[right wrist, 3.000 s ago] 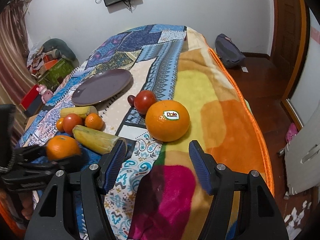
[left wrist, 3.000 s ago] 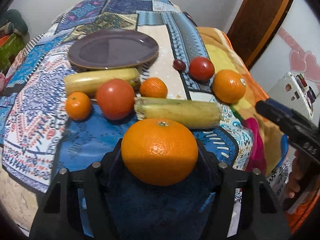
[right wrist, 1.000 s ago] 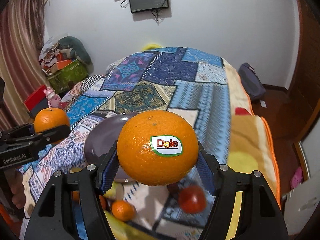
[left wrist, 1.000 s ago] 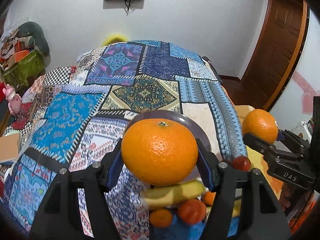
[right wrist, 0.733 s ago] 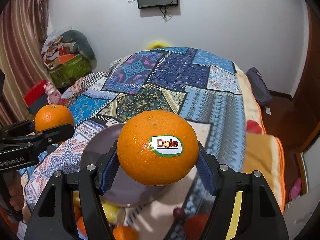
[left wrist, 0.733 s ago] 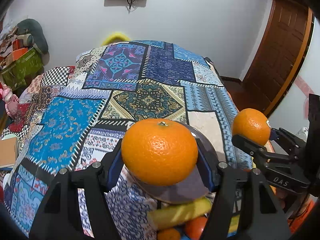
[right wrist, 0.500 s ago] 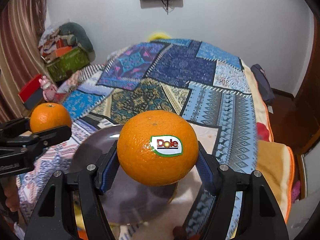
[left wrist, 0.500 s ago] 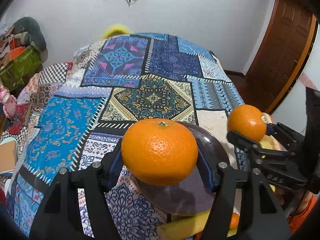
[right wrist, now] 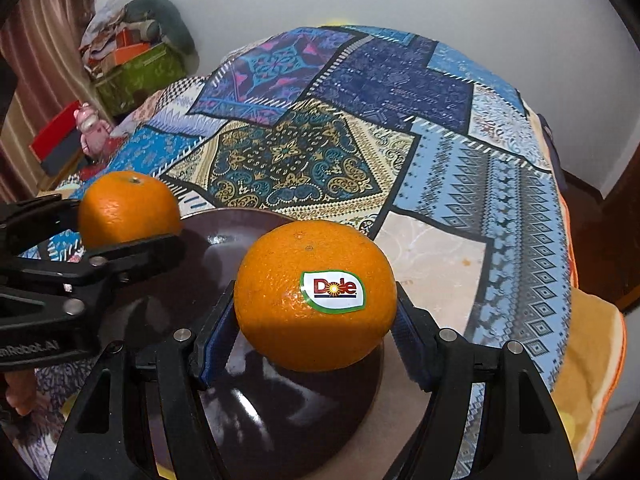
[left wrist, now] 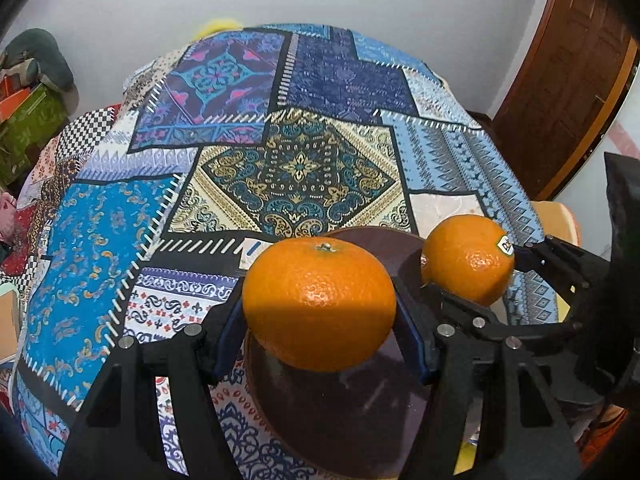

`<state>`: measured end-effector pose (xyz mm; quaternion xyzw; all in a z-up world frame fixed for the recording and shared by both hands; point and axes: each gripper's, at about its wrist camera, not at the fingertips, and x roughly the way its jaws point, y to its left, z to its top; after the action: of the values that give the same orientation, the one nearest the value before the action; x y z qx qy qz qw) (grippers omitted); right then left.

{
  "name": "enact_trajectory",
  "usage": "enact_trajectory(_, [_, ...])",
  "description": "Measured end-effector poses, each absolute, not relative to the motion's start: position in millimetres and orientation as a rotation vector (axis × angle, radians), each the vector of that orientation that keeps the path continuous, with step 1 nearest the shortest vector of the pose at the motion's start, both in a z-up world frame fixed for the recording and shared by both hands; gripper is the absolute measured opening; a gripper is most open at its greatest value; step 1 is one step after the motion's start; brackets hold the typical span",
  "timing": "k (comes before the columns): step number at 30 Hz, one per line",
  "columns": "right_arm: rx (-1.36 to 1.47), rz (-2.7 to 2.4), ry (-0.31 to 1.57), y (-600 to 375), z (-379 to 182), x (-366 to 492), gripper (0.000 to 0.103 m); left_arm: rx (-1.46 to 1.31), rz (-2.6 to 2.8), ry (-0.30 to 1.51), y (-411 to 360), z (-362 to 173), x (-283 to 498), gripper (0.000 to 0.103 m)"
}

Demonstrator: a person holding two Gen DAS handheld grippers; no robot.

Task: Organize fruits
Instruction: 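Carry both oranges onto the purple plate and open both tools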

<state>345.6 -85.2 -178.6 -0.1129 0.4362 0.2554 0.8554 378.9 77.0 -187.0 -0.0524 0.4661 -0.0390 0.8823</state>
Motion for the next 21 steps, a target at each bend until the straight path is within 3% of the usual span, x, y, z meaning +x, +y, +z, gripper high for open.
enact_trajectory(13, [-0.265, 0.575, 0.971, -76, -194, 349, 0.067, -0.118, -0.086, 1.028, 74, -209, 389, 0.066])
enact_trajectory(21, [-0.25, 0.574, 1.001, -78, -197, 344, 0.069, -0.108, -0.093, 0.96, 72, -187, 379, 0.066])
